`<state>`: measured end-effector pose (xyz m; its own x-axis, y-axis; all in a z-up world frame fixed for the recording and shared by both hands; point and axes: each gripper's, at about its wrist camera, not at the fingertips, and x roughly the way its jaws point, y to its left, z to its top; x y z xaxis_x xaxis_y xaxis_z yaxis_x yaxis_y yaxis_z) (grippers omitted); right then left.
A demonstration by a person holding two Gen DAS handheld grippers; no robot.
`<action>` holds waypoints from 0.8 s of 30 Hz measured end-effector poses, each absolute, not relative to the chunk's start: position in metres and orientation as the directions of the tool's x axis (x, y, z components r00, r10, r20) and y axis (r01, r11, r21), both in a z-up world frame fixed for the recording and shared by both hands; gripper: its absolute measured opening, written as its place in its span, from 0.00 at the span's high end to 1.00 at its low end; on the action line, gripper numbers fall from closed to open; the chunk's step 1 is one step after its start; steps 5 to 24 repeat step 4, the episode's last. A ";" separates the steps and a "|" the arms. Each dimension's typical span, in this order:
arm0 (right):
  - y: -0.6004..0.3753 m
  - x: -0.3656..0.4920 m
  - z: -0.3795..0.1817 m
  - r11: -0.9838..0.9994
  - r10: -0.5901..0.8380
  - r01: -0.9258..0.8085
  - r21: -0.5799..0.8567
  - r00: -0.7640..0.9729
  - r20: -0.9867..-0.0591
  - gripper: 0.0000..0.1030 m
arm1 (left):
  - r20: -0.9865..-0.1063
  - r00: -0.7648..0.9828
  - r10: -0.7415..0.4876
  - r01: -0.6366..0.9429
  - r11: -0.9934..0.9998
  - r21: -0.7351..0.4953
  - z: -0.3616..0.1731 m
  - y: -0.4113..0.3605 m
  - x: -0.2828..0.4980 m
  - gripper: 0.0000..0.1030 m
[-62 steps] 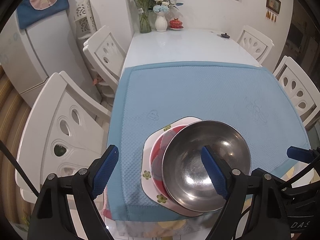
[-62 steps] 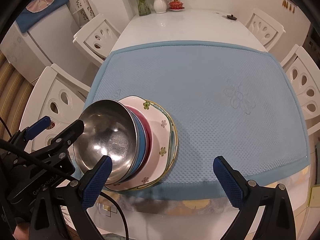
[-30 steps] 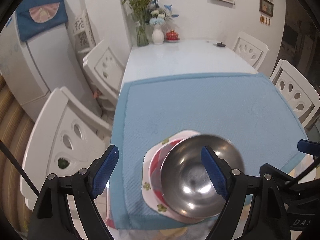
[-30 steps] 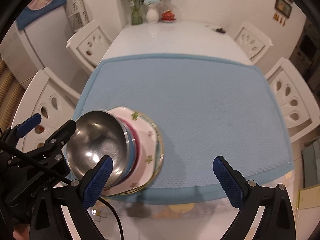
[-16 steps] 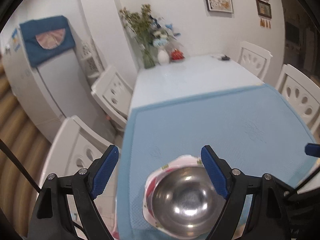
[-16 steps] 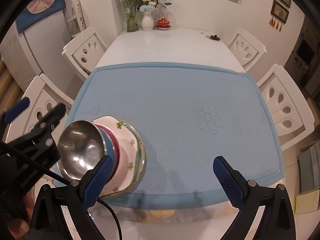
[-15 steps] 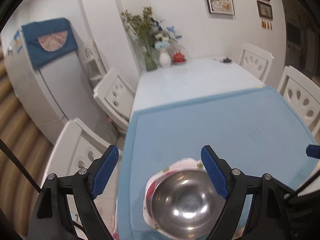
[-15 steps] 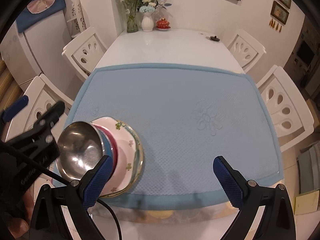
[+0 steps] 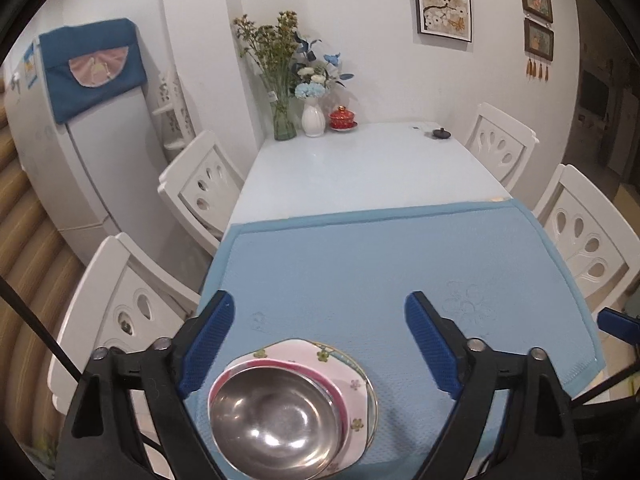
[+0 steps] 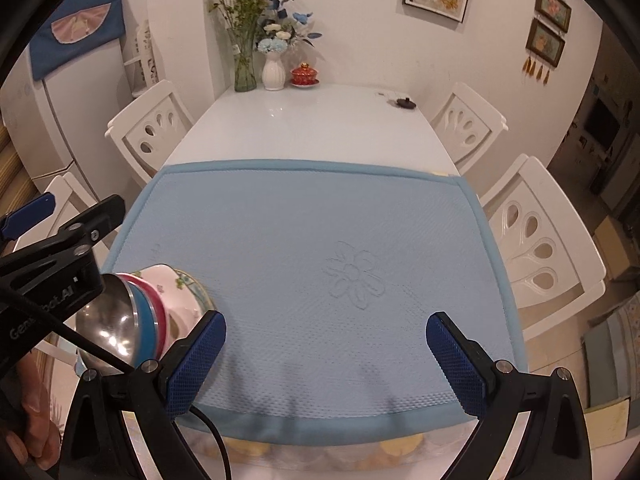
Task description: Organize plates and bowls
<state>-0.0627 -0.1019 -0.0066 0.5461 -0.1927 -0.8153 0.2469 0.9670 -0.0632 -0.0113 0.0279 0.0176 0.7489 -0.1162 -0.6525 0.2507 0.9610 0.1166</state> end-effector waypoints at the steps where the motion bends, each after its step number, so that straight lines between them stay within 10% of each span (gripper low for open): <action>1: -0.106 -0.063 -0.007 0.967 -0.190 0.247 -0.060 0.545 -0.817 0.02 | -0.648 0.754 -0.108 0.244 0.962 0.124 0.018 0.025 -0.013 0.12; 24: -0.123 -0.064 -0.010 0.968 -0.184 0.245 -0.054 0.544 -0.818 0.02 | -0.660 0.744 -0.101 0.244 0.961 0.128 0.015 0.011 -0.015 0.12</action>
